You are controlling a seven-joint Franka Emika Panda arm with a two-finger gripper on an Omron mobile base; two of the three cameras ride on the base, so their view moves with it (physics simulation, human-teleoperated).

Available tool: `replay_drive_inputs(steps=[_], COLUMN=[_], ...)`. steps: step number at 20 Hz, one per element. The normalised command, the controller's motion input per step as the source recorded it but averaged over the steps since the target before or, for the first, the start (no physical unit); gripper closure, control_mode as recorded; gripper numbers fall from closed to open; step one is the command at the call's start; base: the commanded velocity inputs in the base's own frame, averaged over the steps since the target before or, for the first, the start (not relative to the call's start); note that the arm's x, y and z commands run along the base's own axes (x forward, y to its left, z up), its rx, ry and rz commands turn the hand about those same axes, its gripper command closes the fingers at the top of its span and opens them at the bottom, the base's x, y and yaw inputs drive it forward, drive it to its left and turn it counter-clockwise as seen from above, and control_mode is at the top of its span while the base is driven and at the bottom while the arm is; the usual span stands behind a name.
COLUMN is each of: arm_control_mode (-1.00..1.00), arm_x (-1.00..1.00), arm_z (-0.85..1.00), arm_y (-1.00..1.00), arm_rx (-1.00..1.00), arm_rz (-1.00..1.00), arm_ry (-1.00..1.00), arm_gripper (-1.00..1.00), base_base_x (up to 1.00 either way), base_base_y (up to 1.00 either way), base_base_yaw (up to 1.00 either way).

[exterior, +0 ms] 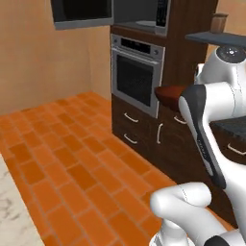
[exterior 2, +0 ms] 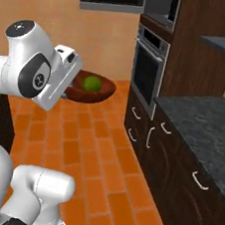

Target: Pick the lime from the sink and place it in the bowl. Then pick the bowl and place it in the microwave. Then close the microwave door and press the start button.

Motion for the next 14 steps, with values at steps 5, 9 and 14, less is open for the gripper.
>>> replay_drive_inputs(steps=[5,9,14], arm_control_mode=[1.00,1.00,1.00], arm_x=[0.00,0.00,0.00], arm_z=[0.00,0.00,0.00], arm_y=[0.00,0.00,0.00], arm_rx=[0.00,0.00,0.00], arm_rz=[0.00,0.00,0.00], arm_ry=[0.00,0.00,0.00], arm_gripper=[1.00,1.00,1.00], base_base_x=[1.00,0.64,0.80], base_base_y=[0.03,0.41,0.36], base_base_yaw=[0.26,-0.60,-0.67])
